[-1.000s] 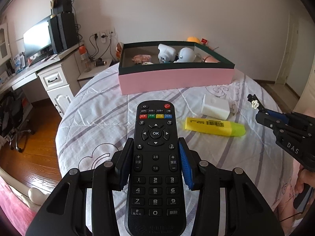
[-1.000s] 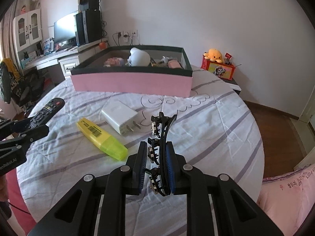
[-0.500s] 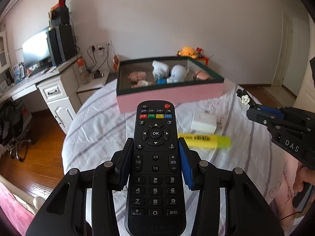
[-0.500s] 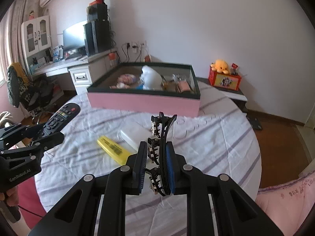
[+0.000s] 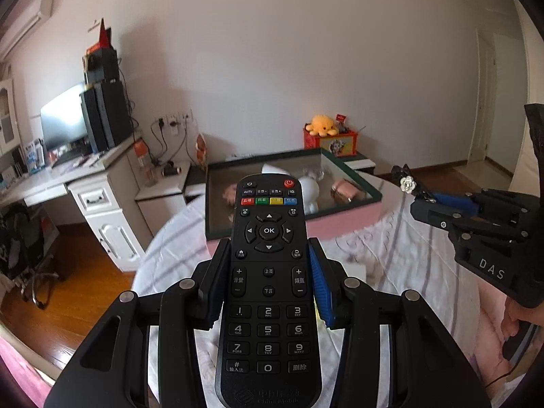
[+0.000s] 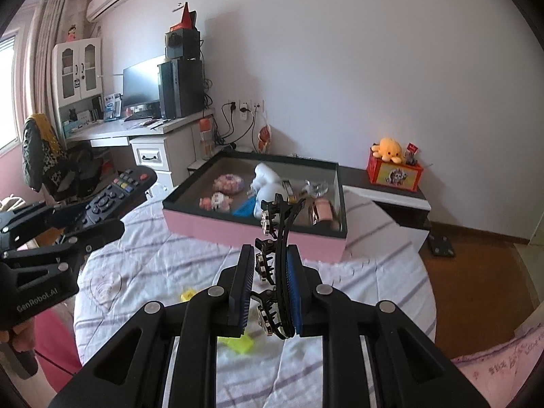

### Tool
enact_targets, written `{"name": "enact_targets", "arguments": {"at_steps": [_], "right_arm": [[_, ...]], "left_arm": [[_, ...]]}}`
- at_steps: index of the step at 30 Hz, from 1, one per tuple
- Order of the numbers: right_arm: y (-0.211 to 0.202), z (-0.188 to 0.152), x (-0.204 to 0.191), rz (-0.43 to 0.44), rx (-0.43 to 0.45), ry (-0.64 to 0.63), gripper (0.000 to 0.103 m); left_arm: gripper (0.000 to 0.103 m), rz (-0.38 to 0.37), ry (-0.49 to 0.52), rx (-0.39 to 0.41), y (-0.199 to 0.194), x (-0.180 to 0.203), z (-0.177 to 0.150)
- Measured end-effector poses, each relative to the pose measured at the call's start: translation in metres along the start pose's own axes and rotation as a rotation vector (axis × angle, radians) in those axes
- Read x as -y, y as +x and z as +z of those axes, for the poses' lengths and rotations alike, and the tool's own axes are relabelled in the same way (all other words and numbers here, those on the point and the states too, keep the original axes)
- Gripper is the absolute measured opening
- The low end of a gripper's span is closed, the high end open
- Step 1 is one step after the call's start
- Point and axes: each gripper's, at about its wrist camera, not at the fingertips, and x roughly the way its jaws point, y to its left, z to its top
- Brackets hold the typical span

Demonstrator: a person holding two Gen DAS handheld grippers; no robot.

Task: Organize rigid objects
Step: 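Carry remote and toy track into the pink box and open both tools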

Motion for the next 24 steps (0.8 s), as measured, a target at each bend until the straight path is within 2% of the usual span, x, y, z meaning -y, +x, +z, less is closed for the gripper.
{"name": "enact_targets", "arguments": {"at_steps": [4, 8, 12, 17, 24], "right_arm": [[0.012, 0.018, 0.005, 0.005, 0.01, -0.019, 0.019], [0.029, 0.035, 0.012, -0.003, 0.004, -0.039, 0.019], [0.049, 0.052, 0.024, 0.0, -0.006, -0.048, 0.019], [0.083, 0.069, 0.039, -0.006, -0.044, -0.047, 0.019], [0.144, 0.078, 0.037, 0.01, -0.133, -0.068, 0.019]], "left_arm": [[0.044, -0.006, 0.027, 0.016, 0.013, -0.001, 0.02], [0.044, -0.041, 0.043, 0.009, 0.037, -0.006, 0.042], [0.044, -0.038, 0.06, -0.011, 0.063, -0.009, 0.062], [0.044, -0.067, 0.054, -0.059, 0.105, -0.013, 0.081], [0.044, -0.051, 0.064, -0.161, 0.172, -0.014, 0.089]]}}
